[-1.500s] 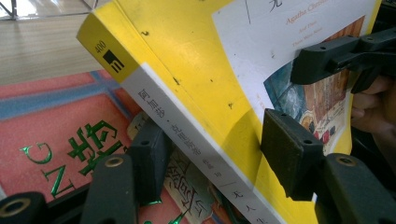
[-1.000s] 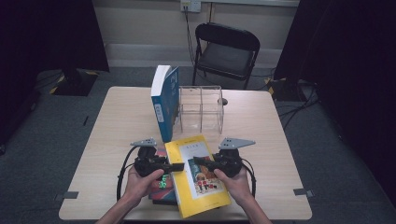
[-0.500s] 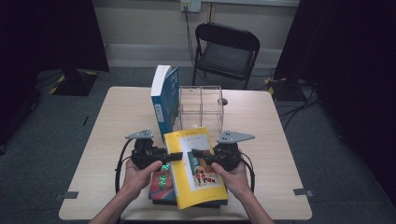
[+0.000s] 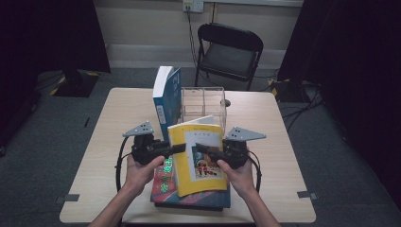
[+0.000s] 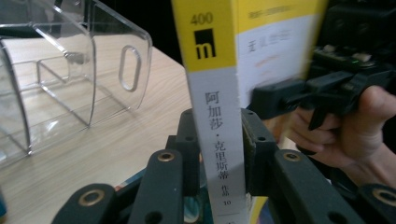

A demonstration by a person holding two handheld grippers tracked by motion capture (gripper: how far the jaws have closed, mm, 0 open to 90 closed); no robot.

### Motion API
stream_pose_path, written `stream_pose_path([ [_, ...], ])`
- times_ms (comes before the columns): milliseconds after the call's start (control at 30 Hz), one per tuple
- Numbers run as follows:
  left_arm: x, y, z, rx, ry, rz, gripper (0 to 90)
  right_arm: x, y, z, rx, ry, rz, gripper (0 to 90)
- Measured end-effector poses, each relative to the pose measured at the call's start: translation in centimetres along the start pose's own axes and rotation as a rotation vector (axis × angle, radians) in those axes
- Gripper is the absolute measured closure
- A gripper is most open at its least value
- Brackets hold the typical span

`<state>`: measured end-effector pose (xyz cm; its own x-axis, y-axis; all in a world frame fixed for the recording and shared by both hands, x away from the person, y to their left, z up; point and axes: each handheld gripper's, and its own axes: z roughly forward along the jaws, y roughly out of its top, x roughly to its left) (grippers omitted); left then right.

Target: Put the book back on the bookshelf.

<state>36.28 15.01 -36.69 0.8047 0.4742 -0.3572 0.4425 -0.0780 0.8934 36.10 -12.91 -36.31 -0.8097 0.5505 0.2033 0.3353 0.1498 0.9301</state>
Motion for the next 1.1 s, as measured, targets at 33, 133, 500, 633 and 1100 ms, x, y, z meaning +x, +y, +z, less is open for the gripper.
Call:
stream_pose_path([
  [33,-0.4,0.1,0.0,0.004,0.008,0.021,73.3,0.0,-0.2,-0.1,0.005,-0.014,-0.002,55.3],
  [133,-0.9,0.2,0.0,0.008,0.000,0.047,74.1,-0.4,-0.7,-1.2,-0.013,-0.063,0.002,47.0],
  [500,-1.7,0.2,0.2,0.007,0.002,0.062,74.9,-3.2,-4.3,-2.3,0.023,-0.062,0.093,25.2],
  [633,-1.9,0.1,0.2,-0.008,0.016,0.066,75.1,-3.7,-4.8,-1.1,0.040,0.021,0.133,30.1],
  [1100,-3.1,0.5,-0.7,-0.052,0.073,0.170,74.5,-2.7,-1.9,-1.0,-0.052,-0.022,0.026,36.9],
])
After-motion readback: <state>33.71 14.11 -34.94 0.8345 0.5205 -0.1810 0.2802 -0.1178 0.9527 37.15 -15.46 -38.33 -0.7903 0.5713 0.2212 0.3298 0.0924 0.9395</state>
